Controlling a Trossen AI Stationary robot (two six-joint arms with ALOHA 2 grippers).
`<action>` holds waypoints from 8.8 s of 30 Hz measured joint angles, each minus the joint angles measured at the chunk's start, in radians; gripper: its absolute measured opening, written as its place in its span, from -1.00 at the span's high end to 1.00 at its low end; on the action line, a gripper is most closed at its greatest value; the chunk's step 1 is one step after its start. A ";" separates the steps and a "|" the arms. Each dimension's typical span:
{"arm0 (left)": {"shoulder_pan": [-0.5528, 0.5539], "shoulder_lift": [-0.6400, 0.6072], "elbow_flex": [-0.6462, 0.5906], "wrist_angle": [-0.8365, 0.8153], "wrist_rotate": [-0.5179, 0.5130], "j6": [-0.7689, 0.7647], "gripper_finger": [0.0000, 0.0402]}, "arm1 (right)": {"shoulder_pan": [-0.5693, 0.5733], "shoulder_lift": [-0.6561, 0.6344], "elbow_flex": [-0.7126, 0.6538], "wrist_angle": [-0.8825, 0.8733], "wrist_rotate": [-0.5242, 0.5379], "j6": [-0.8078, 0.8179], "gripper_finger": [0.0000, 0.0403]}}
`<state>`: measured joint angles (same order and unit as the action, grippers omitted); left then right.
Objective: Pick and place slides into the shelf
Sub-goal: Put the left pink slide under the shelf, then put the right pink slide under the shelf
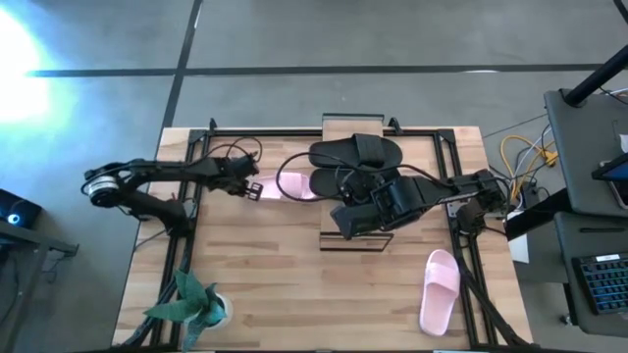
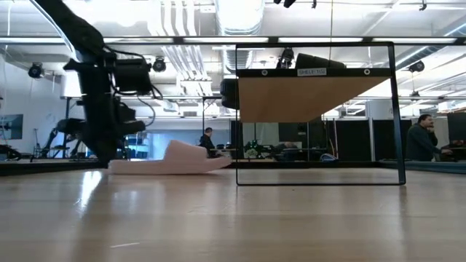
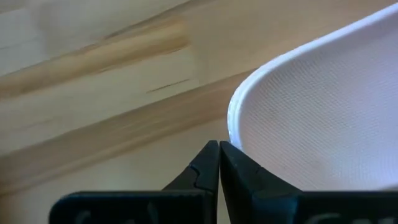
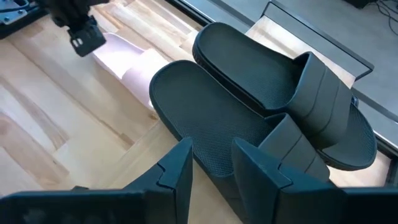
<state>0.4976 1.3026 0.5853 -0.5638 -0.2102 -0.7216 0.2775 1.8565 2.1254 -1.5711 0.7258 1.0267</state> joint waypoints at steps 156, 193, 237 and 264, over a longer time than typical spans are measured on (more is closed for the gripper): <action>-0.401 -0.365 -0.177 0.556 0.308 0.019 1.00 | 0.834 0.079 -0.572 0.004 -0.644 0.753 -0.18; -0.401 -0.360 -0.174 0.556 0.307 -0.046 1.00 | 0.756 -0.008 -1.073 0.277 -0.802 0.758 0.54; -0.411 -0.751 -0.174 0.165 0.358 0.056 1.00 | 0.070 0.398 0.155 0.493 -0.586 -0.797 0.93; -0.411 -0.965 -0.176 -0.022 0.275 0.064 1.00 | -0.043 0.516 0.174 0.578 -0.366 -0.687 0.04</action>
<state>0.0864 0.3374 0.4095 -0.5861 0.0647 -0.6575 0.2348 2.3721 2.2997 -0.9936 0.3599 0.3401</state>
